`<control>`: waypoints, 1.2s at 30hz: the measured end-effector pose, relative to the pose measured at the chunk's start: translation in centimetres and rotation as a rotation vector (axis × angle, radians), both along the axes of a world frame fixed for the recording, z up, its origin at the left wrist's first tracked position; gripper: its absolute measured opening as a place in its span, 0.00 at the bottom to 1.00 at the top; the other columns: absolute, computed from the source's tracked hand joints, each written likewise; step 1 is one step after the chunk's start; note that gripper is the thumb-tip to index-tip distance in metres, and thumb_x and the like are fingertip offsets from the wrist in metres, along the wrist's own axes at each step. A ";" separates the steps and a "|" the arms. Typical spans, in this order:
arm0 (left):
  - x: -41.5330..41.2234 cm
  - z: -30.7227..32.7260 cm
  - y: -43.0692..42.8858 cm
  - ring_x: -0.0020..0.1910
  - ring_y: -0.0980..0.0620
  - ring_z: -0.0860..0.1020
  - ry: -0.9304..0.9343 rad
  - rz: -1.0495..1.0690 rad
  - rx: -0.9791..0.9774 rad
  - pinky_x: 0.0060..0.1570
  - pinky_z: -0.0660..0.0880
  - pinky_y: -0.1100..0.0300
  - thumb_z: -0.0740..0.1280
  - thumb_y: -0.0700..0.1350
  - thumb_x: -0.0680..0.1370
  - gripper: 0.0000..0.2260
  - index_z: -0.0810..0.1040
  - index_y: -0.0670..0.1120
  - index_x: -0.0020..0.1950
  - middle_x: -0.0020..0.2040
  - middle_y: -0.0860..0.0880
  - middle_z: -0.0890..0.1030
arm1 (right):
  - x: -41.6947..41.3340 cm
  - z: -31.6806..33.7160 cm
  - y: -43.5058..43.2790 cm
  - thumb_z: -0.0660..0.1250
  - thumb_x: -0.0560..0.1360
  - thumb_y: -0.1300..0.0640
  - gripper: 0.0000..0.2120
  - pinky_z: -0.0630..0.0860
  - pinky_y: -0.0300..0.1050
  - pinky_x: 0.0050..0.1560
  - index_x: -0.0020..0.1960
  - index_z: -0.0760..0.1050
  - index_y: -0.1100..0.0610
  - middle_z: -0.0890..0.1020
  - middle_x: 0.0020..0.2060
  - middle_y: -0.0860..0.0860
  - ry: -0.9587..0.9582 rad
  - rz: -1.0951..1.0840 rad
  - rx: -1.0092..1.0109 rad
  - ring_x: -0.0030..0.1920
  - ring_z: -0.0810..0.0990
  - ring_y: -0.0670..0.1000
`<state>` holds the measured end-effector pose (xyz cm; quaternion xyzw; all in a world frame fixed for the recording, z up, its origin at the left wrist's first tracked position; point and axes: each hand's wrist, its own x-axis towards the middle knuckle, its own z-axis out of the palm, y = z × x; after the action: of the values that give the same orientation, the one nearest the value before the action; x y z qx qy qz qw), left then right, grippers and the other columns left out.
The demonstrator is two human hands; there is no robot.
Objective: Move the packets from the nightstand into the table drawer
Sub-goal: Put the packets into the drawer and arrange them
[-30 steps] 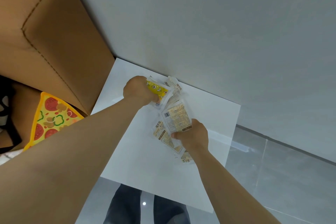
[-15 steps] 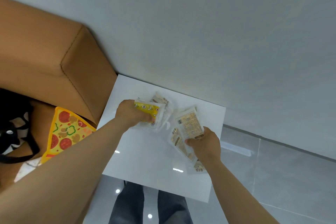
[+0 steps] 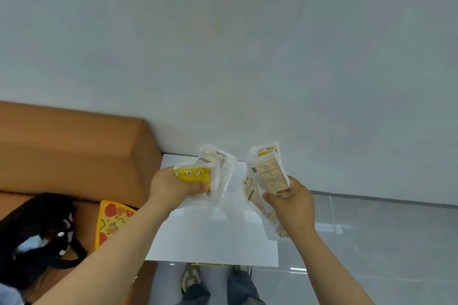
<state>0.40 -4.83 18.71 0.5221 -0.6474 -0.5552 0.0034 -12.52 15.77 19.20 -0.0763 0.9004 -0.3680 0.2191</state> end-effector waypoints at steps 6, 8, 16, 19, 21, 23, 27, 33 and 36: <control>-1.8 8.9 4.0 0.39 0.50 0.82 0.192 -0.073 0.016 0.44 0.79 0.53 0.82 0.46 0.52 0.17 0.82 0.48 0.38 0.37 0.51 0.84 | 1.3 8.7 4.7 0.76 0.67 0.58 0.12 0.76 0.39 0.37 0.43 0.76 0.45 0.83 0.38 0.41 0.108 -0.199 -0.164 0.40 0.81 0.43; -2.7 11.3 6.0 0.40 0.49 0.83 0.238 -0.117 0.018 0.45 0.80 0.51 0.79 0.50 0.50 0.19 0.83 0.48 0.38 0.38 0.50 0.84 | 1.4 11.2 7.2 0.76 0.67 0.58 0.13 0.76 0.38 0.37 0.43 0.76 0.44 0.82 0.38 0.40 0.156 -0.256 -0.212 0.40 0.81 0.41; -8.1 18.1 19.7 0.42 0.48 0.83 0.369 -0.381 0.012 0.45 0.81 0.49 0.84 0.47 0.53 0.19 0.83 0.48 0.40 0.40 0.49 0.85 | 2.0 18.6 22.2 0.77 0.67 0.59 0.12 0.79 0.41 0.42 0.46 0.79 0.47 0.84 0.40 0.42 0.316 -0.530 -0.339 0.43 0.82 0.42; -9.8 20.0 27.6 0.41 0.48 0.83 0.437 -0.496 0.021 0.43 0.80 0.52 0.82 0.46 0.58 0.15 0.83 0.48 0.41 0.40 0.50 0.84 | 3.3 20.5 30.1 0.77 0.66 0.60 0.12 0.78 0.39 0.41 0.46 0.79 0.48 0.84 0.40 0.42 0.384 -0.644 -0.342 0.43 0.83 0.42; -10.2 20.8 33.0 0.40 0.50 0.83 0.479 -0.560 0.037 0.40 0.79 0.55 0.82 0.45 0.59 0.14 0.83 0.48 0.41 0.39 0.50 0.85 | 4.5 21.8 35.2 0.77 0.66 0.61 0.13 0.76 0.36 0.39 0.44 0.79 0.45 0.84 0.39 0.41 0.428 -0.695 -0.341 0.41 0.82 0.40; -10.4 21.6 39.2 0.36 0.55 0.83 0.526 -0.629 0.101 0.33 0.78 0.62 0.82 0.42 0.59 0.14 0.83 0.47 0.41 0.36 0.52 0.85 | 6.0 23.1 40.9 0.76 0.66 0.61 0.14 0.77 0.37 0.40 0.45 0.80 0.45 0.84 0.39 0.41 0.484 -0.758 -0.336 0.42 0.82 0.39; -10.5 23.1 51.2 0.30 0.61 0.81 0.600 -0.776 0.206 0.26 0.75 0.69 0.82 0.40 0.59 0.14 0.83 0.47 0.41 0.35 0.54 0.85 | 9.3 25.1 52.0 0.76 0.67 0.61 0.16 0.75 0.34 0.41 0.48 0.79 0.44 0.83 0.40 0.38 0.583 -0.883 -0.302 0.43 0.81 0.37; -9.9 24.5 66.5 0.40 0.48 0.84 0.616 -1.032 0.293 0.41 0.81 0.53 0.84 0.42 0.53 0.20 0.84 0.46 0.42 0.39 0.49 0.86 | 15.4 26.4 65.0 0.76 0.67 0.61 0.17 0.74 0.27 0.38 0.48 0.78 0.42 0.82 0.40 0.36 0.685 -1.110 -0.244 0.43 0.80 0.33; -9.7 24.9 73.5 0.38 0.51 0.84 0.624 -1.162 0.312 0.36 0.80 0.58 0.82 0.41 0.57 0.17 0.84 0.46 0.43 0.39 0.50 0.86 | 18.1 26.4 70.2 0.76 0.67 0.62 0.17 0.76 0.31 0.40 0.48 0.78 0.42 0.81 0.39 0.34 0.718 -1.244 -0.224 0.43 0.80 0.34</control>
<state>-9.31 68.66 43.58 -0.1012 -0.7038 -0.6785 -0.1843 5.61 86.02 45.57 0.3118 0.7505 -0.4669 -0.3487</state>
